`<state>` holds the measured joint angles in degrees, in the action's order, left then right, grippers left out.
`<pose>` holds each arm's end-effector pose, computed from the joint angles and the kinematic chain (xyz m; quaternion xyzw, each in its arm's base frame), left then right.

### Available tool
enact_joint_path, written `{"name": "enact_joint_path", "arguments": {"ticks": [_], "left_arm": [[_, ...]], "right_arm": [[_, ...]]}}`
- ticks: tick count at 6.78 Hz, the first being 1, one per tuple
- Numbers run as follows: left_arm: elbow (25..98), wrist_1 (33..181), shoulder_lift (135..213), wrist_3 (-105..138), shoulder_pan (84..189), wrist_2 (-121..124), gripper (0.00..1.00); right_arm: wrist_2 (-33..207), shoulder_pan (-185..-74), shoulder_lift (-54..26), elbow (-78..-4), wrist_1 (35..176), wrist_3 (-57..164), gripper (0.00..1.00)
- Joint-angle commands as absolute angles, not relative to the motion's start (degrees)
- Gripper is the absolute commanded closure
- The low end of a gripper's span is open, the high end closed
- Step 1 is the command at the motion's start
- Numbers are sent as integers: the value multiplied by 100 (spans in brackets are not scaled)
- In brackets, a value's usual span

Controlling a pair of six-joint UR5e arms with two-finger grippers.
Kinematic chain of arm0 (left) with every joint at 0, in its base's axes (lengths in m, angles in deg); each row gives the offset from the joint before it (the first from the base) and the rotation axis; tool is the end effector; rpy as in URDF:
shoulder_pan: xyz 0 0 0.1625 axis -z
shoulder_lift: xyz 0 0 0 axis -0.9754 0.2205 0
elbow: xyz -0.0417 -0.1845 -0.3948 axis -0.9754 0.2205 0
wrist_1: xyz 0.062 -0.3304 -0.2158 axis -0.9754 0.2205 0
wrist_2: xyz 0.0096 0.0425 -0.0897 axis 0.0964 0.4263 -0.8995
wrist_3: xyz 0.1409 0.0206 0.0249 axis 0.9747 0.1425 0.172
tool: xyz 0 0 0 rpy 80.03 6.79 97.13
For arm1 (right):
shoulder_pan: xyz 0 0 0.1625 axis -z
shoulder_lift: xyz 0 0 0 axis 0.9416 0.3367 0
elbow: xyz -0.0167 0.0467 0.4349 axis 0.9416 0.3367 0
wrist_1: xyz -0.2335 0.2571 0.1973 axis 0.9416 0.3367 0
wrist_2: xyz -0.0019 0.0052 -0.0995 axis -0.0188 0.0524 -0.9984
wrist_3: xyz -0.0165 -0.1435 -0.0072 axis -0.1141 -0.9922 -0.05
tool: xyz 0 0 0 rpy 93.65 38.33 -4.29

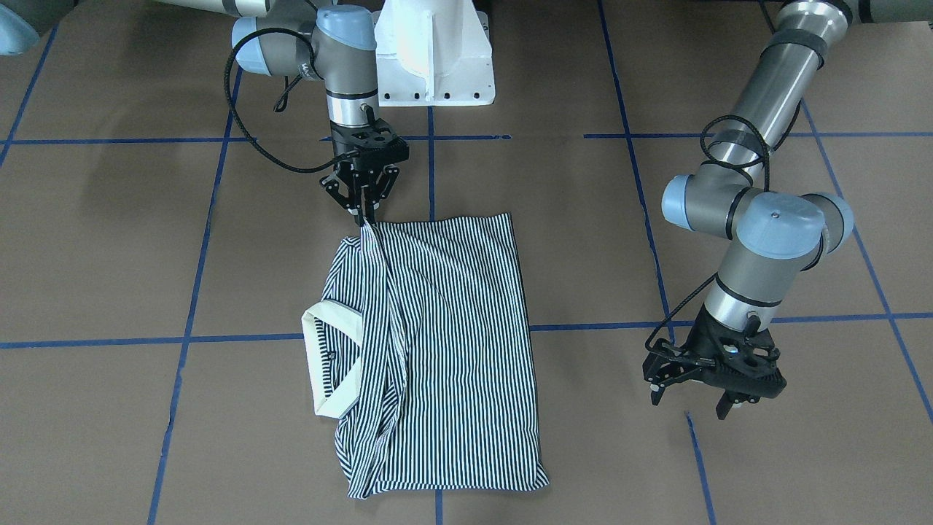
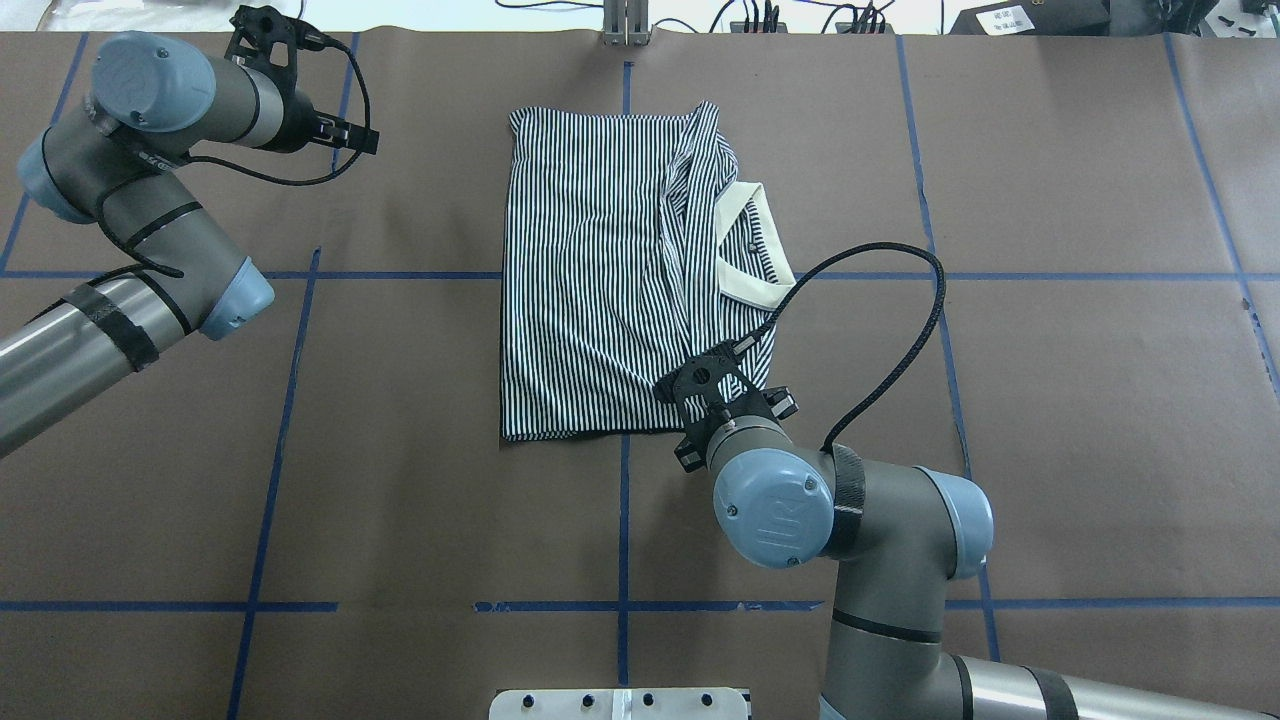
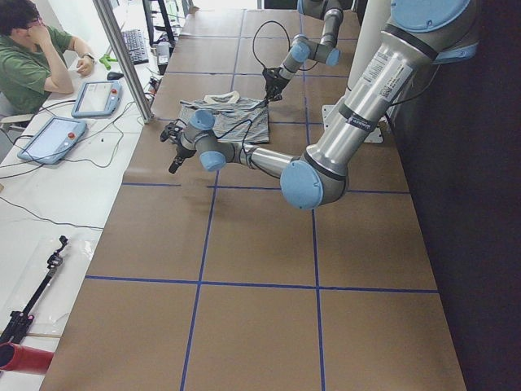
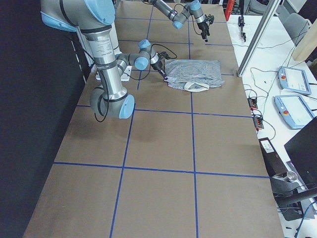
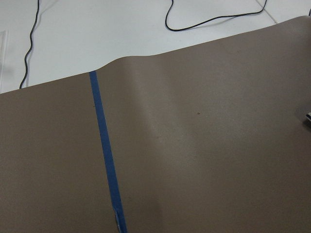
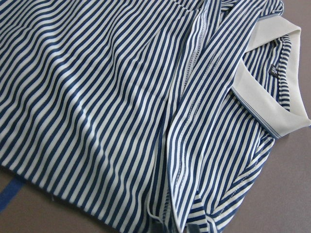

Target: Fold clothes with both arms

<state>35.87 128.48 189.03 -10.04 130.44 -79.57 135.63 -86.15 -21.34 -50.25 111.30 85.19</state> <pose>0.3936 -0.6949 0.4495 0.3107 0.3758 0.0215 0.8728 -0.5877 -0.3521 0.3281 0.3169 -0.2760 -0.1418 0.8963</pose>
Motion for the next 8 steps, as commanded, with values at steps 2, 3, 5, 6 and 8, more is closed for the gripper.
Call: {"name": "enact_joint_path", "arguments": {"ticks": [2,3,5,6,8], "left_arm": [[3587,12850,18867,-1008,13035,-7957,0],[3596,12859,18867,-1008,13035,-7957,0],[3587,12850,18867,-1008,13035,-7957,0],[3587,12859,18867,-1008,13035,-7957,0],[3587,12859,18867,-1017,12991,-7957,0]], "right_arm": [[13552,-8606,-2136,-5032,11120,8557,55],[13552,-8606,-2145,-5032,11120,8575,61],[13552,-8606,-2145,-5032,11120,8575,94],[13552,-8615,-2145,-5041,11120,8584,100],[13552,-8641,-1849,-5451,11120,8602,100]]}}
